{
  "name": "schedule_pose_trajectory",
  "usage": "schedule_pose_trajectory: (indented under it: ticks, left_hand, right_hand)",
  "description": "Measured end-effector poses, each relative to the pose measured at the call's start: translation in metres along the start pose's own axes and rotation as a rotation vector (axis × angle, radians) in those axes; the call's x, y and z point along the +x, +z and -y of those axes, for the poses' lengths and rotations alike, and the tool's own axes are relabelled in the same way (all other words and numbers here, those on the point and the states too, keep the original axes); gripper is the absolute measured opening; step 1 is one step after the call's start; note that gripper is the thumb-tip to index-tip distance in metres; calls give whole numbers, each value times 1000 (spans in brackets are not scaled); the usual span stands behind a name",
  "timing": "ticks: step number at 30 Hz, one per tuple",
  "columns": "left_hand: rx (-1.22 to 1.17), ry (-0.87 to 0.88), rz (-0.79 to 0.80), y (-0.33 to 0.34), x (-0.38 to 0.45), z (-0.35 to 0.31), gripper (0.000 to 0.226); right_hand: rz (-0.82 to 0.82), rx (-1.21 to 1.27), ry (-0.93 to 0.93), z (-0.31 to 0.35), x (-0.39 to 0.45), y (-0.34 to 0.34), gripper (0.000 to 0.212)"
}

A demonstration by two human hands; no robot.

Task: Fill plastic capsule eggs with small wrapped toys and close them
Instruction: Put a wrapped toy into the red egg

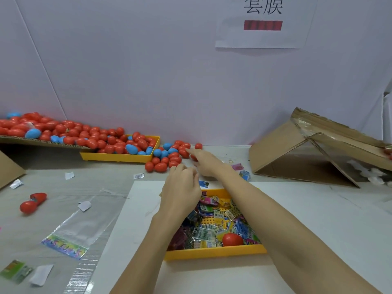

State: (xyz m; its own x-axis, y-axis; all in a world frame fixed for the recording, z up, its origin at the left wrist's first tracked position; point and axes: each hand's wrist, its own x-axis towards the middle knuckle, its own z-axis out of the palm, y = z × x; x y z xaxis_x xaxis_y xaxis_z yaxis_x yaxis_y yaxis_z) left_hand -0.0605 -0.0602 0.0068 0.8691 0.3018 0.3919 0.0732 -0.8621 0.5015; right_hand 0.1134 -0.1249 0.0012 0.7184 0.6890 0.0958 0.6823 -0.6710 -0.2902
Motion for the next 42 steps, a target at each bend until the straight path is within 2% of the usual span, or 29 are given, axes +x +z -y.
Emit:
schedule_pose_trajectory:
  ticks: [3,5,9,11,14,16,19,21,24,27,30,33,35,37,39,42]
  left_hand:
    - [4,-30,-12,-1,1,3,24]
    - [2,-43,-9,-2,1,5,24]
    - [-82,-19,-40,-5,1,1,28]
    - [-158,40,-64,-7,1,-2,42]
    - [-274,202,-9,-17,4,-7,64]
    - [-333,323,71,-22,5,-11,60]
    - [-400,460,97,-22,2,-17,36]
    - [-428,481,81,-21,1,-19,34]
    - [-466,504,85,-21,2,-19,40]
    - [-451,555,89,-19,0,-20,42]
    - [-371,592,28,-18,-2,-21,36]
    - [-338,592,-47,-18,0,-20,28]
    - [-404,489,-85,-19,1,-20,29]
    - [-567,289,-56,-23,3,-18,31]
    - [-752,113,7,-26,5,-17,26]
    - [-932,-43,96,-29,5,-15,19]
  right_hand:
    - [-91,-21,58,8,5,-2,34]
    - [-153,23,66,10,-1,-7,25]
    - [-283,461,78,23,-44,-25,33]
    - [-273,640,75,27,-75,-35,31]
    - [-272,904,86,26,-127,-40,44]
    - [-252,996,88,27,-159,-40,46]
    - [-216,1119,46,27,-186,-42,37]
    - [-203,1195,34,26,-192,-48,30]
    - [-205,1300,54,24,-193,-52,32]
    - [-256,1234,90,21,-193,-48,32]
    - [-300,1096,126,19,-191,-40,34]
    - [-270,991,51,22,-188,-39,45]
    - [-293,915,49,23,-188,-38,50]
    - [-374,568,74,15,-187,-33,33]
    - [-311,157,64,10,-187,-26,18]
    - [-198,-40,85,9,-187,-20,26]
